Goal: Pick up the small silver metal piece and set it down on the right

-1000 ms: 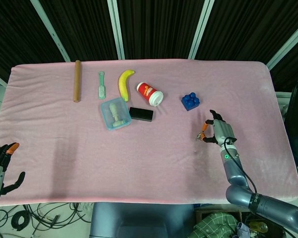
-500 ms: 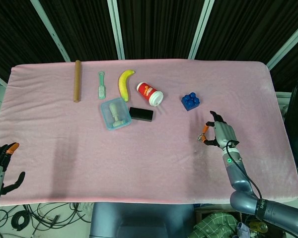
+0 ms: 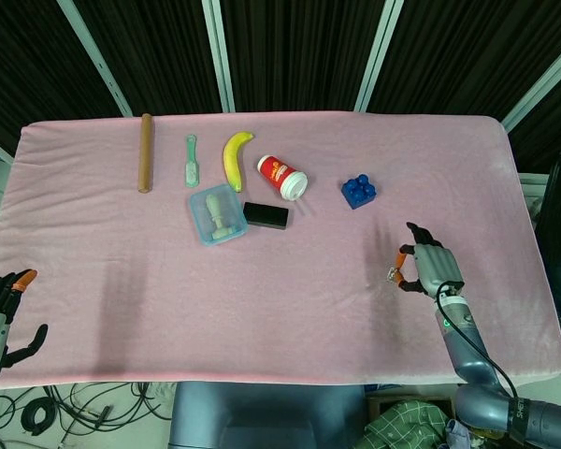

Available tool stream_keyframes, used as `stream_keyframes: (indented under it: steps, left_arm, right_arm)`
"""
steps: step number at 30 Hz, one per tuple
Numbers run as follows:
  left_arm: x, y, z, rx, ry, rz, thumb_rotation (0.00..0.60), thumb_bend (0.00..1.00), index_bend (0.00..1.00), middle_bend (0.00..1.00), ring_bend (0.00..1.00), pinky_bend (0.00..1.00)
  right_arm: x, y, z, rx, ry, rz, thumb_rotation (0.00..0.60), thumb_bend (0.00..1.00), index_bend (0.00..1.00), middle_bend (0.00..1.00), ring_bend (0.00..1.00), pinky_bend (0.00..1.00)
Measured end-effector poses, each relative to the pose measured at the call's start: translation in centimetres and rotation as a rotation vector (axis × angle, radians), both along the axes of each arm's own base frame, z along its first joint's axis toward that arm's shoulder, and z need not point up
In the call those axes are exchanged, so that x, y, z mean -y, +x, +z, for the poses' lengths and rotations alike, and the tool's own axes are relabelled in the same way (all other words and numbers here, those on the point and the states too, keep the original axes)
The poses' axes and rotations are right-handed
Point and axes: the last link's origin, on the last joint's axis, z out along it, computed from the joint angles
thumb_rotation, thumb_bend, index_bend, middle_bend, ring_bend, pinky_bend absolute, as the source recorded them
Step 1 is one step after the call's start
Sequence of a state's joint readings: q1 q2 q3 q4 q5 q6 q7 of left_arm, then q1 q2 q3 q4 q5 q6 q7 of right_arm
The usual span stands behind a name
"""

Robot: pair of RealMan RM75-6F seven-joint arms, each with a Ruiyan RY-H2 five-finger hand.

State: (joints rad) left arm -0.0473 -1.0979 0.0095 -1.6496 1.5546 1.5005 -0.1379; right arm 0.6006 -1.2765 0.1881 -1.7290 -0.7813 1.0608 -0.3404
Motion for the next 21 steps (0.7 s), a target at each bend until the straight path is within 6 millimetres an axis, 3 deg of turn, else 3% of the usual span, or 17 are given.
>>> stream_keyframes:
  steps: [10, 21]
  left_arm:
    - [0.0, 0.0, 0.0, 0.001, 0.0, -0.001, 0.6, 0.39, 0.07, 0.06, 0.0, 0.0]
    - [0.0, 0.0, 0.0, -0.001, 0.0, -0.002, 0.6, 0.39, 0.07, 0.06, 0.0, 0.0]
  right_arm:
    - [-1.1, -0.5, 0.0, -0.155, 0.034, 0.034, 0.6, 0.45, 0.67, 0.0, 0.0, 0.17]
    - [-1.5, 0.4, -2.0, -0.215, 0.063, 0.063, 0.6, 0.45, 0.67, 0.0, 0.01, 0.17]
